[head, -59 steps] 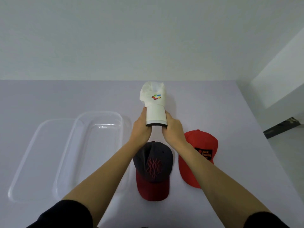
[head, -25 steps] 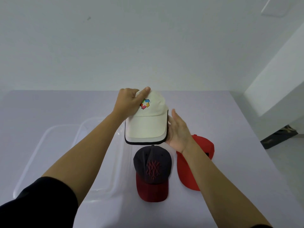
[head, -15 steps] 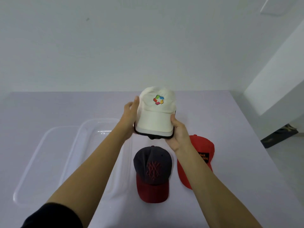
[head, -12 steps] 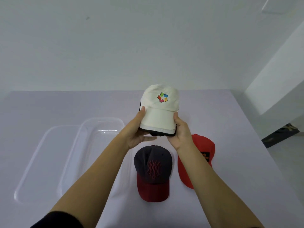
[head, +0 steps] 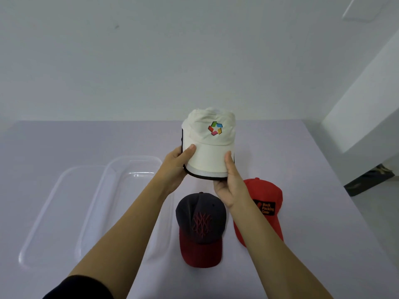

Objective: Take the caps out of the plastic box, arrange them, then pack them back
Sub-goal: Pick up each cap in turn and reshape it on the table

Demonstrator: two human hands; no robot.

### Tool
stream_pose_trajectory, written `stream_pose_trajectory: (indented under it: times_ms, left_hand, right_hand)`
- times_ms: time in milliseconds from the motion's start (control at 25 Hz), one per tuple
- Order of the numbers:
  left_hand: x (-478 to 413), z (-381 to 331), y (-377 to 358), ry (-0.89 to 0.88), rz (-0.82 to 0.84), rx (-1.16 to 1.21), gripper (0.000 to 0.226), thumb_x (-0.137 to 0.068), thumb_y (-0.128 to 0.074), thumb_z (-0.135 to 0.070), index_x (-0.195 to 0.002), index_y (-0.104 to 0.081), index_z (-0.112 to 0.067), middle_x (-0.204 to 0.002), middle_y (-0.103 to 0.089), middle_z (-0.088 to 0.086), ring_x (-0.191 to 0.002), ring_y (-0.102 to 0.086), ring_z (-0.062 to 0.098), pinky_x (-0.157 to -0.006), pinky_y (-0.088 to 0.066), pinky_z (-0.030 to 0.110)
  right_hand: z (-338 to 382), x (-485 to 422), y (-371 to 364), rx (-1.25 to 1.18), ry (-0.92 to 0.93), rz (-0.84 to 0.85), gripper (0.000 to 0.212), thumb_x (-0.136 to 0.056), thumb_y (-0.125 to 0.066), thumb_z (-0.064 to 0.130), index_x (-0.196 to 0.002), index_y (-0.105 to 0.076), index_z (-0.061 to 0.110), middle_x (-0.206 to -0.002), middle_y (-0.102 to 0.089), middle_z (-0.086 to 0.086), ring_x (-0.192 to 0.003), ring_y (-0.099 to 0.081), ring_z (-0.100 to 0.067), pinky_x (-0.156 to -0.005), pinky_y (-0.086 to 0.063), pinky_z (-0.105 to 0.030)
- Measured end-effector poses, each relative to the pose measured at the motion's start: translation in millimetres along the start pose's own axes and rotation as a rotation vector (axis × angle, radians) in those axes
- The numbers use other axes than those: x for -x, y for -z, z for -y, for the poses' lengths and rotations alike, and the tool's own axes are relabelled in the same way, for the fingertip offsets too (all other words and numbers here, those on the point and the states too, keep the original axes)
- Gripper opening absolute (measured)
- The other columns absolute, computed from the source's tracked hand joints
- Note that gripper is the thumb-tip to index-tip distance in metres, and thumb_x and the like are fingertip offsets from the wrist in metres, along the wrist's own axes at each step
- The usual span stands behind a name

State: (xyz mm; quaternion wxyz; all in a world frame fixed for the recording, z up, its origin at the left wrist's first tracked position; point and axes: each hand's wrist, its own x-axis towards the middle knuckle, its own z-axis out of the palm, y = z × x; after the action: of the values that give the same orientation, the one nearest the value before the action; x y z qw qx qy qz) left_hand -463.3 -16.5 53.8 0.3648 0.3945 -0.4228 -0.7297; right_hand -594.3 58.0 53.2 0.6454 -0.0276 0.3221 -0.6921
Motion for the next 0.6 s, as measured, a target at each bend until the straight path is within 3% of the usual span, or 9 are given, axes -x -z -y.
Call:
stream_pose_trajectory:
  times_ms: [80,160,280,400,520,600]
  left_hand:
    - [-2.1,-6.0,2.1,-0.050,-0.098,0.043,0.053,-0.095,-0.051,-0.025,-0.144,-0.031,-0.018,-0.117,-0.059,-0.010,-0.117,-0.053,0.015,-0.092,-0.049,0.035]
    - [-7.0,-14.4,8.0,-0.179,-0.168,-0.001,0.048,-0.096,-0.050,-0.025,-0.140,-0.032,-0.025,-0.121,-0.051,-0.011,-0.118,-0.049,0.011,-0.096,-0.045,0.034]
    - [-13.2,-21.6,20.0,-0.266,-0.107,-0.250,0.027,-0.089,-0.058,-0.032,-0.115,-0.057,-0.024,-0.115,-0.059,-0.002,-0.106,-0.057,0.013,-0.098,-0.047,0.037]
    - [-14.1,-28.0,27.9,-0.267,-0.063,-0.439,0.022,-0.079,-0.062,-0.042,-0.097,-0.066,-0.030,-0.109,-0.061,0.007,-0.100,-0.058,0.014,-0.093,-0.046,0.034]
    - [-13.1,-38.6,32.9,-0.251,0.066,-0.421,0.029,-0.075,-0.062,-0.038,-0.099,-0.063,-0.020,-0.104,-0.061,0.005,-0.098,-0.058,0.016,-0.090,-0.045,0.032]
    - [-11.3,-44.9,31.3,-0.250,0.124,-0.496,0.025,-0.086,-0.061,-0.030,-0.108,-0.061,-0.018,-0.104,-0.064,-0.002,-0.098,-0.060,0.011,-0.089,-0.047,0.025]
  right_hand:
    - [-2.4,0.9,1.1,0.013,-0.011,-0.025,0.029,-0.090,-0.055,0.026,-0.116,-0.060,0.012,-0.099,-0.074,-0.005,-0.089,-0.071,-0.014,-0.068,-0.058,-0.024]
    - [-5.0,2.2,2.7,-0.010,-0.037,-0.046,0.032,-0.088,-0.059,0.025,-0.117,-0.060,0.011,-0.098,-0.074,-0.005,-0.087,-0.072,-0.014,-0.067,-0.059,-0.025]
    - [-4.4,3.9,4.0,-0.048,-0.060,-0.072,0.031,-0.087,-0.061,0.024,-0.114,-0.062,0.010,-0.097,-0.075,-0.007,-0.084,-0.072,-0.016,-0.064,-0.060,-0.027]
    - [-4.2,4.8,6.1,-0.032,-0.080,-0.094,0.022,-0.086,-0.062,0.024,-0.103,-0.066,0.009,-0.091,-0.075,-0.007,-0.078,-0.073,-0.018,-0.066,-0.060,-0.028]
    - [-1.8,4.3,6.2,0.003,-0.064,-0.083,0.020,-0.088,-0.060,0.023,-0.101,-0.066,0.009,-0.093,-0.075,-0.007,-0.081,-0.072,-0.018,-0.071,-0.060,-0.029]
    - [2.7,2.8,6.9,0.027,-0.048,-0.076,0.024,-0.088,-0.059,0.022,-0.107,-0.065,0.009,-0.102,-0.072,-0.009,-0.089,-0.071,-0.020,-0.078,-0.058,-0.032]
